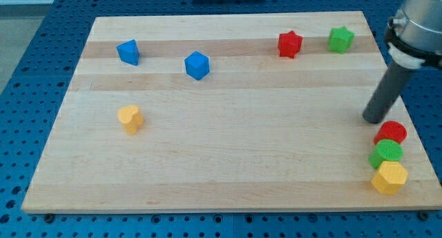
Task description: Push the yellow heart to the left of the yellow hexagon
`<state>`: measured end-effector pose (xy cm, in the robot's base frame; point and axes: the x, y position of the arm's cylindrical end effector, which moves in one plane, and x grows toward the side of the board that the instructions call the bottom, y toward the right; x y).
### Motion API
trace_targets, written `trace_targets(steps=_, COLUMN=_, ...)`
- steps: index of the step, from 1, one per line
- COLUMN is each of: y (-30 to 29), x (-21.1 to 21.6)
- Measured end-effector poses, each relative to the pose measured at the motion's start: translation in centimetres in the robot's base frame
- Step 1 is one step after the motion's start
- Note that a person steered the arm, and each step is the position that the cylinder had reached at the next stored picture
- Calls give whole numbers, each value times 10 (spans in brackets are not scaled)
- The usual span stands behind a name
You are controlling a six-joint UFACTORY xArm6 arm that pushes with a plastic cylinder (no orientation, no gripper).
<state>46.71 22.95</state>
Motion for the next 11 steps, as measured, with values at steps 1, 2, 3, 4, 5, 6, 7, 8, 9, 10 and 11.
trace_targets(steps=1, y=-53, x=-22)
trace_targets(steps=2, y=-127, x=-29)
trace_targets(steps=3, y=-203, x=-56)
trace_targets(steps=4, y=-298, x=-63)
trace_targets(steps=5, y=-404, x=-60)
trace_targets(steps=6, y=-461, x=-39)
trace_targets(steps=7, y=-456, x=-6)
trace_targets(steps=8, y=-393, x=10)
trace_targets(steps=9, y=-300, x=29)
trace_targets(steps=10, y=-221, x=56)
trace_targets(steps=11, y=-164, x=75)
